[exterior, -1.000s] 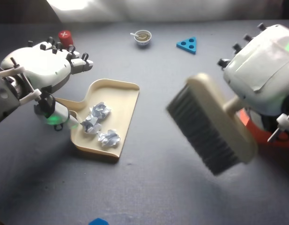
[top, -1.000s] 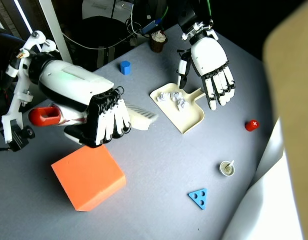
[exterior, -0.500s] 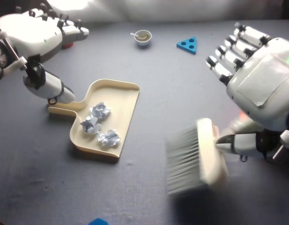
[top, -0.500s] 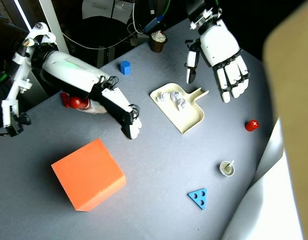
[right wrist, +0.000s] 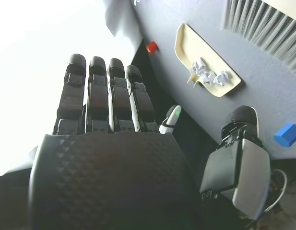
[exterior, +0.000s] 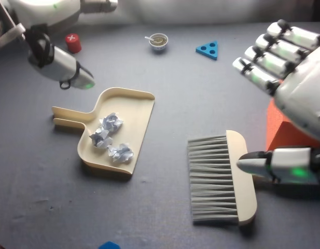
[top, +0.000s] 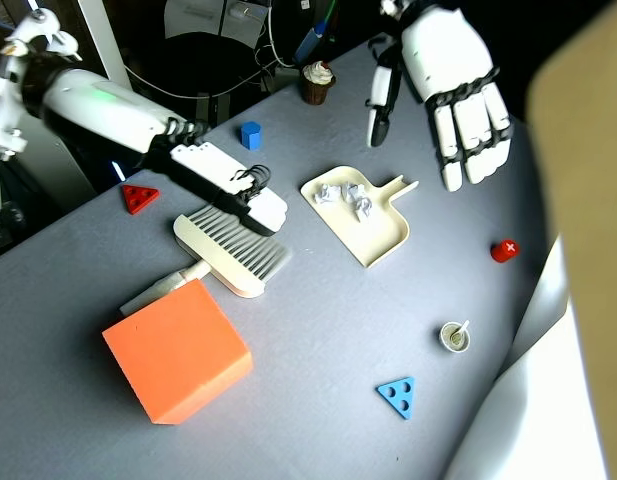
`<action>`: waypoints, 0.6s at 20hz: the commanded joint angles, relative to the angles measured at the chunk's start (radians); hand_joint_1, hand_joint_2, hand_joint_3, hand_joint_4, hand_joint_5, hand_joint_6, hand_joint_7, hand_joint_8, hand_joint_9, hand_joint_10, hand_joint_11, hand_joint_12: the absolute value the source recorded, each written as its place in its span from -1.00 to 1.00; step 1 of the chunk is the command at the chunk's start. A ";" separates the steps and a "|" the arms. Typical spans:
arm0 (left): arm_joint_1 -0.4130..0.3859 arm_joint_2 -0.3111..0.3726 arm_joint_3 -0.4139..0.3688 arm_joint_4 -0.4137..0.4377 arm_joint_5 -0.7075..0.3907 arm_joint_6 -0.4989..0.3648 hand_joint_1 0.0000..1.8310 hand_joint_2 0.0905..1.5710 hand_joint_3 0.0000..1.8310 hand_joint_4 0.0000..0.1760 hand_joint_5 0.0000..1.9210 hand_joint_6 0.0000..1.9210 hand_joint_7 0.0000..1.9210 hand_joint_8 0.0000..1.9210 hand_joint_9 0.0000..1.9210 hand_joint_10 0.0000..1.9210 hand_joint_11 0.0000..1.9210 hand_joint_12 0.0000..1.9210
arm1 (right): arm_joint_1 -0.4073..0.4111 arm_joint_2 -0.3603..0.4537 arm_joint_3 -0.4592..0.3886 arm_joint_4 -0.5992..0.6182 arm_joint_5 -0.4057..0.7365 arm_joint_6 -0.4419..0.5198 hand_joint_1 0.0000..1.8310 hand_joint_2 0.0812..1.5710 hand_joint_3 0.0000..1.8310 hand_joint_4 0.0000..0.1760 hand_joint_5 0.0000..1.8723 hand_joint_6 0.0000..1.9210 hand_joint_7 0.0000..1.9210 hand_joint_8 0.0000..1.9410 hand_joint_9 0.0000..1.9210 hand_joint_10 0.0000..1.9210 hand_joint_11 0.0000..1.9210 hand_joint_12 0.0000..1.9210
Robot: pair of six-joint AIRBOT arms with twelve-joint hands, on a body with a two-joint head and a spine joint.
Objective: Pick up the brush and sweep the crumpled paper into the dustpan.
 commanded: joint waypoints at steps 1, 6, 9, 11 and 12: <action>-0.019 0.004 -0.007 0.002 -0.029 0.024 -0.08 0.09 -1.00 -0.12 -0.76 -0.99 -0.79 -1.00 -0.79 -1.00 -1.00 -0.38 | 0.011 0.025 -0.006 -0.078 -0.011 0.046 -1.00 0.11 -0.99 -1.00 -0.83 -0.99 -0.80 -0.99 -0.82 -0.99 -0.82 -0.94; -0.041 0.013 -0.028 -0.026 -0.033 0.058 -0.14 0.11 -1.00 -0.14 -0.83 -1.00 -0.82 -1.00 -0.80 -0.99 -0.97 -0.44 | 0.034 0.187 0.013 -0.387 0.286 0.592 -1.00 0.14 -0.99 -1.00 -0.83 -1.00 -0.80 -0.99 -0.80 -0.99 -0.81 -0.94; -0.045 0.011 -0.022 -0.037 -0.031 0.058 -0.14 0.10 -1.00 -0.15 -0.86 -1.00 -0.83 -1.00 -0.81 -1.00 -0.98 -0.44 | 0.040 0.201 0.022 -0.423 0.320 0.641 -1.00 0.12 -1.00 -1.00 -0.83 -1.00 -0.81 -1.00 -0.82 -1.00 -0.82 -0.95; -0.048 0.012 -0.017 -0.037 -0.016 0.059 -0.12 0.10 -1.00 -0.21 -0.84 -0.99 -0.82 -0.99 -0.81 -1.00 -0.99 -0.44 | 0.040 0.214 0.026 -0.424 0.318 0.662 -1.00 0.14 -0.99 -1.00 -0.83 -1.00 -0.81 -1.00 -0.82 -1.00 -0.81 -0.95; -0.049 0.012 -0.015 -0.035 -0.010 0.059 -0.15 0.11 -1.00 -0.23 -0.85 -1.00 -0.82 -0.99 -0.79 -0.99 -0.99 -0.44 | 0.041 0.225 0.027 -0.432 0.314 0.688 -1.00 0.13 -1.00 -1.00 -0.82 -1.00 -0.81 -1.00 -0.82 -1.00 -0.81 -0.95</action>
